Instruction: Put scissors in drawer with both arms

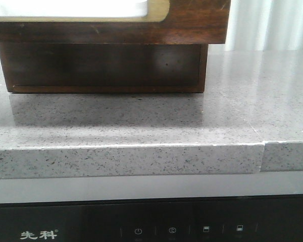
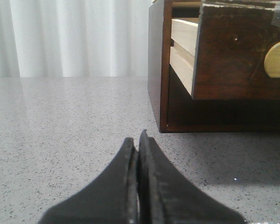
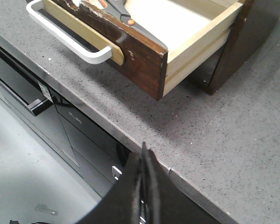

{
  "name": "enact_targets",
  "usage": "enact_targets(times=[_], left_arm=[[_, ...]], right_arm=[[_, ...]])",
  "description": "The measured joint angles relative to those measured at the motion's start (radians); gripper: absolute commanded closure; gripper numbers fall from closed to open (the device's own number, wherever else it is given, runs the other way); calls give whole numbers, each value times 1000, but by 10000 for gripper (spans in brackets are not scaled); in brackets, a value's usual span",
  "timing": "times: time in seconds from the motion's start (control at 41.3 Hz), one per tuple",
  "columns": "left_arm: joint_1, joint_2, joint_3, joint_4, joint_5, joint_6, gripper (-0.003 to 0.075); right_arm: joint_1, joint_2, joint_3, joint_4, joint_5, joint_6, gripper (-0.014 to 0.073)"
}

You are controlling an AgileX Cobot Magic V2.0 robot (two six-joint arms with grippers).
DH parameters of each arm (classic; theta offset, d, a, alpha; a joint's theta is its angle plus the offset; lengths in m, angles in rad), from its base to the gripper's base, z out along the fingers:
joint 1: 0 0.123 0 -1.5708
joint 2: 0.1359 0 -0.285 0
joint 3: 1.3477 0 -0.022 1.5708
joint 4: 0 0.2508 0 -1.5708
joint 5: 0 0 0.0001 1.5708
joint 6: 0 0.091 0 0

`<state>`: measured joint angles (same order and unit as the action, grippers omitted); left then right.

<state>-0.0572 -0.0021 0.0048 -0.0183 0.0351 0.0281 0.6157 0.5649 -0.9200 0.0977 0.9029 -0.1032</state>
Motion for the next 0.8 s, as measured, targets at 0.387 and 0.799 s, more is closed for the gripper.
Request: enact_targets(times=[0.387, 0.799], left_arm=[[0, 0, 0, 0, 0, 0, 741], [0, 0, 0, 0, 0, 0, 741]], right_arm=[[-174, -93, 128, -21, -106, 0, 661], [-535, -442, 669, -34, -659, 0, 661]])
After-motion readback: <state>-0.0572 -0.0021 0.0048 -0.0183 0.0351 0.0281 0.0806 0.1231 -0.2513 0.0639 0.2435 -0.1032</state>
